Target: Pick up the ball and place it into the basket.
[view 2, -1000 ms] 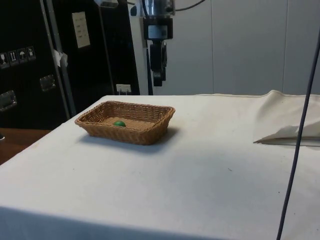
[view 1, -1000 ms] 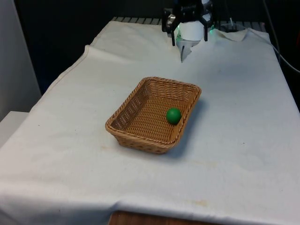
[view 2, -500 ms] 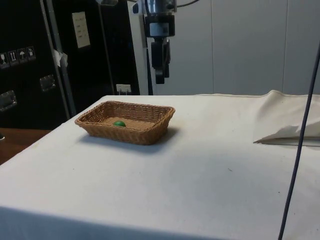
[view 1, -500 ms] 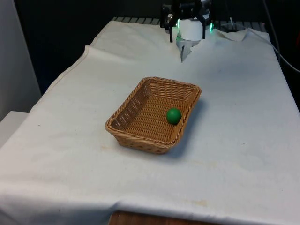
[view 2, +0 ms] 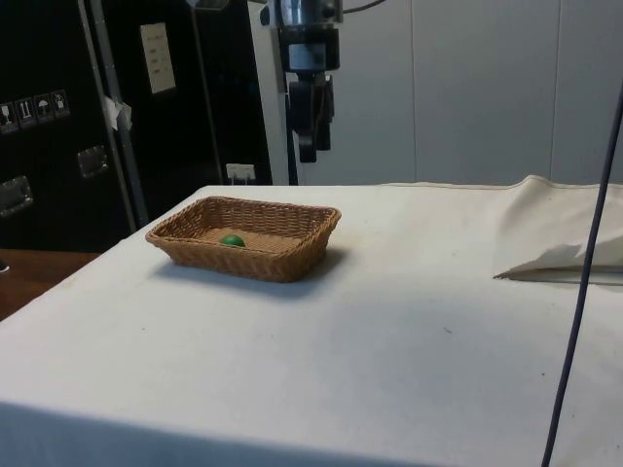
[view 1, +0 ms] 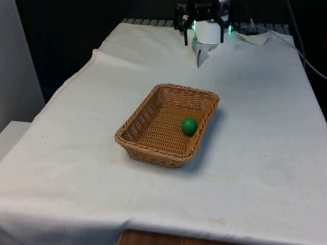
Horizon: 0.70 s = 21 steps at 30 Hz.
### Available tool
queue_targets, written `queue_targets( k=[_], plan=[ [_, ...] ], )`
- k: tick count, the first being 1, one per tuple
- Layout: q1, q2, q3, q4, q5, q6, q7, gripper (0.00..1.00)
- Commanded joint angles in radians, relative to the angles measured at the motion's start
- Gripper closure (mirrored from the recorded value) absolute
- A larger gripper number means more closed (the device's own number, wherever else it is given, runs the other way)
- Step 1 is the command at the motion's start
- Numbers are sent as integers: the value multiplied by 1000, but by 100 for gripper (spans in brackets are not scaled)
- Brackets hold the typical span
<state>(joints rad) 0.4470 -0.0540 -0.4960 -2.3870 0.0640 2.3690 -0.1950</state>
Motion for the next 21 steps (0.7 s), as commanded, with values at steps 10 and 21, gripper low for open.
queue_targets(
  k=[10, 21],
  plan=[
    [0, -38, 1, 2, -24, -18, 19, 0],
    [-5, -121, 4, -6, -111, -104, 84, 0]
  ],
)
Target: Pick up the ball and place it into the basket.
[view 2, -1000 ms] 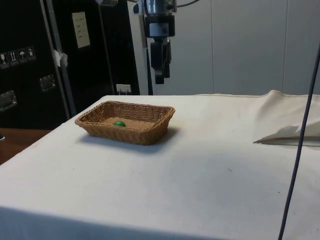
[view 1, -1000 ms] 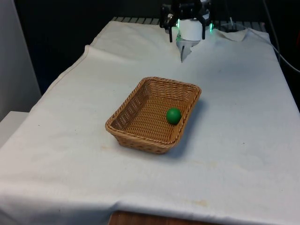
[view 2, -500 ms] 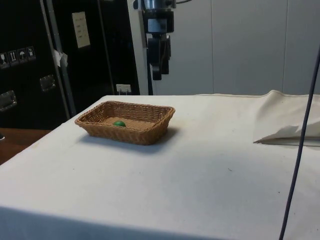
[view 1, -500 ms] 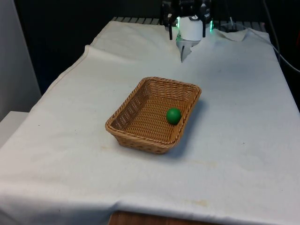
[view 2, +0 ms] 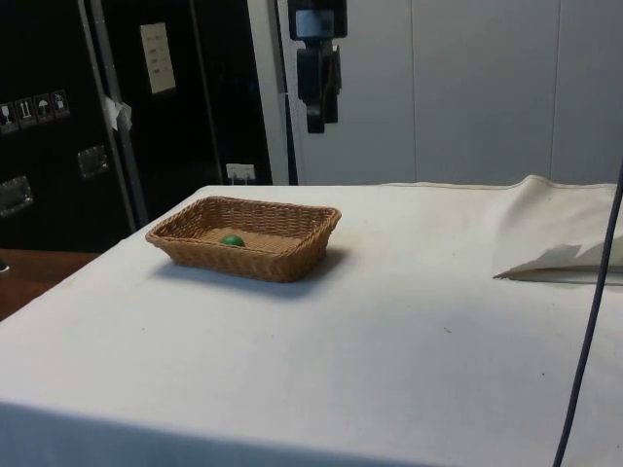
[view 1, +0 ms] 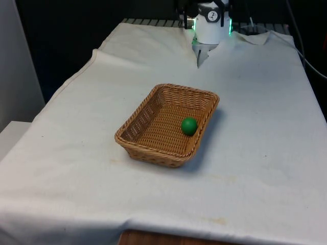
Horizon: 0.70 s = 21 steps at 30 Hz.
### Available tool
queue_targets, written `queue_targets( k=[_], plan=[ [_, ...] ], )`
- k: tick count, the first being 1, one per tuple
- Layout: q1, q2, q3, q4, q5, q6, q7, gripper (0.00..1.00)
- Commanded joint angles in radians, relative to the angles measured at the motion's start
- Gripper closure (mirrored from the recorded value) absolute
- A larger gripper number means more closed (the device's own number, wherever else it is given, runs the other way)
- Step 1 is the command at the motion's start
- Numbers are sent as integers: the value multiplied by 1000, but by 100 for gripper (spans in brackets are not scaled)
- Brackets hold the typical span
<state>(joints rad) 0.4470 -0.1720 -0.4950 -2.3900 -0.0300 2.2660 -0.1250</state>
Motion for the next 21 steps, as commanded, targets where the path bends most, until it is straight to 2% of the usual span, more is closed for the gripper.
queue_targets(
  k=[1, 6, 7, 8, 10, 16, 17, 18, 21],
  plan=[
    [-5, -7, 3, -4, -22, -8, 17, 0],
    [-9, -29, 1, -10, -49, -42, 32, 0],
    [-3, -20, -2, -5, -27, -34, 16, 0],
    [-9, -29, 1, -10, -49, -42, 32, 0],
    [-11, -37, 1, -12, -62, -60, 41, 0],
    [-11, -57, 3, -16, -79, -89, 67, 0],
    [-6, -48, -2, -10, -61, -87, 50, 0],
    [-12, -61, 3, -18, -80, -91, 71, 0],
    [-12, -72, 3, -23, -85, -97, 81, 0]
  ],
)
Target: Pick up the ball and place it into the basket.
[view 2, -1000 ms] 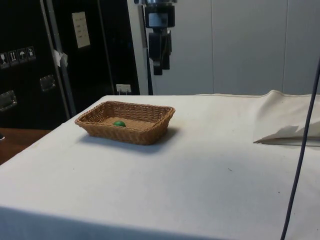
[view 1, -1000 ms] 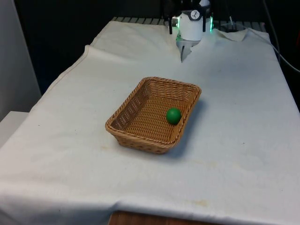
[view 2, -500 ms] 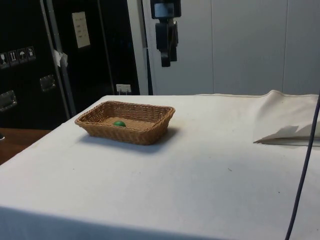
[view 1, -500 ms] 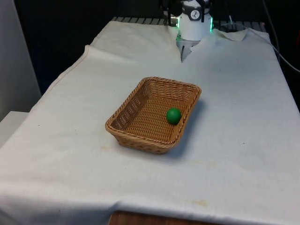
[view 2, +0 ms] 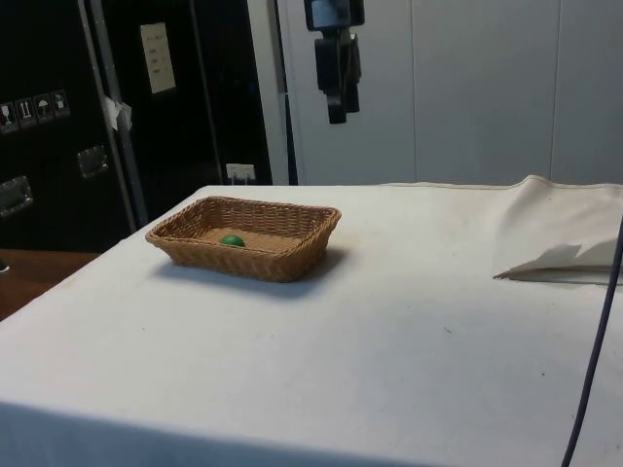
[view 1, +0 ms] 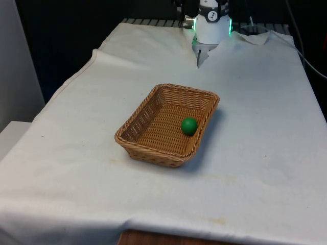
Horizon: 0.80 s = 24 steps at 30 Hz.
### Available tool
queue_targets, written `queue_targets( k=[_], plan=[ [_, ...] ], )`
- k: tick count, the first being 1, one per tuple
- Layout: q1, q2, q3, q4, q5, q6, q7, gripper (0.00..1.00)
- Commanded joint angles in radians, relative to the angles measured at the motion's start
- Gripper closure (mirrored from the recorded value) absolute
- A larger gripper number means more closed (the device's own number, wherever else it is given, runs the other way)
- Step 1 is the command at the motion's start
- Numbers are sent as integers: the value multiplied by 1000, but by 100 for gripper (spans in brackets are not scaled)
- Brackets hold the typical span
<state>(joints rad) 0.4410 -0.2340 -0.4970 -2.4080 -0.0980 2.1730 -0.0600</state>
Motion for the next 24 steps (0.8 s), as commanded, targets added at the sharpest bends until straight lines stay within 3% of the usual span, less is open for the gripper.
queue_targets(
  k=[1, 5, 6, 7, 12, 14, 15, 16, 22, 24],
  plan=[
    [-6, -15, 5, -7, -19, -6, 19, 0],
    [-7, -43, 4, -14, -26, -21, 32, 0],
    [-1, -33, 0, -8, -10, -18, 19, 0],
    [-7, -49, 5, -15, -26, -24, 33, 0],
    [-8, -78, 5, -25, -32, -32, 42, 0],
    [-8, -84, 5, -27, -35, -33, 49, 0],
    [-2, -80, 0, -25, -23, -33, 36, 0],
    [-8, -86, 5, -28, -37, -34, 52, 0],
    [-8, -87, 6, -26, -52, -36, 85, 0],
    [-2, -86, 1, -27, -42, -33, 74, 0]
  ],
)
